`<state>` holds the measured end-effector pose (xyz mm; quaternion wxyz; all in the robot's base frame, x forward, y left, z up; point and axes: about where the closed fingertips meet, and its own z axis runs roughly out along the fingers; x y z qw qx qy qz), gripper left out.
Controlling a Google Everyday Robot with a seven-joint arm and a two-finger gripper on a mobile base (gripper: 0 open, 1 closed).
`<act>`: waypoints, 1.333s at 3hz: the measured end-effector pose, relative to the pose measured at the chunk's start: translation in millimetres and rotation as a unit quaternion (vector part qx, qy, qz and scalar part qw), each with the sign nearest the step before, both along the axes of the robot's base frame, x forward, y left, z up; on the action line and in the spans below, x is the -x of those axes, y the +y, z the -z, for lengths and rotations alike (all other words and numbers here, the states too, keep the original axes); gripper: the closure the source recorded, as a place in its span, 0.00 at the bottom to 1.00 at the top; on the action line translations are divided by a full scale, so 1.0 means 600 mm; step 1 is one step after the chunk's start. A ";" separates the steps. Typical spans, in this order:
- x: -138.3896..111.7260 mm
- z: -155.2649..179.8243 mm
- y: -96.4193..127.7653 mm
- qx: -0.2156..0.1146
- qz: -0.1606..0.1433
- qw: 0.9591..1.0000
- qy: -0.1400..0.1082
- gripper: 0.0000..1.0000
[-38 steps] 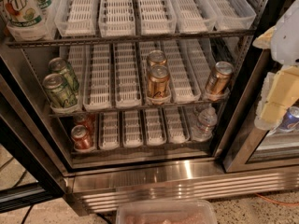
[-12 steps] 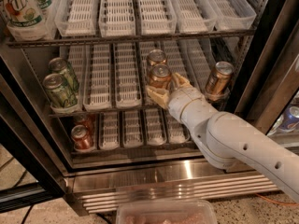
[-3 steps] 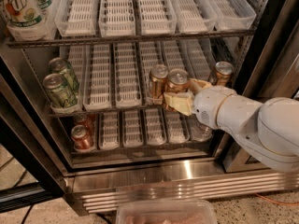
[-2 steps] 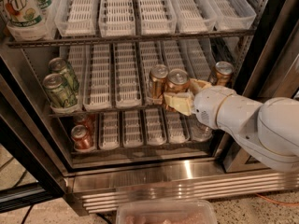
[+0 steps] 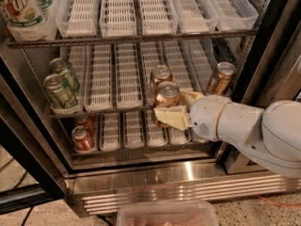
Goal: Pick orange can from middle shelf of fridge
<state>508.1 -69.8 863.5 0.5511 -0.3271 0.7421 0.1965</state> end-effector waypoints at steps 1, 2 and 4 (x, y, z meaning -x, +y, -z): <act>0.057 0.006 0.039 0.007 -0.068 0.997 0.030 1.00; 0.104 0.002 0.068 0.014 -0.145 0.988 0.055 1.00; 0.174 -0.015 0.094 0.006 -0.263 0.962 0.077 1.00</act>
Offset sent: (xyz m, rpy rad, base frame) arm -0.1072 0.0569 0.0008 -0.0285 0.1887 0.5153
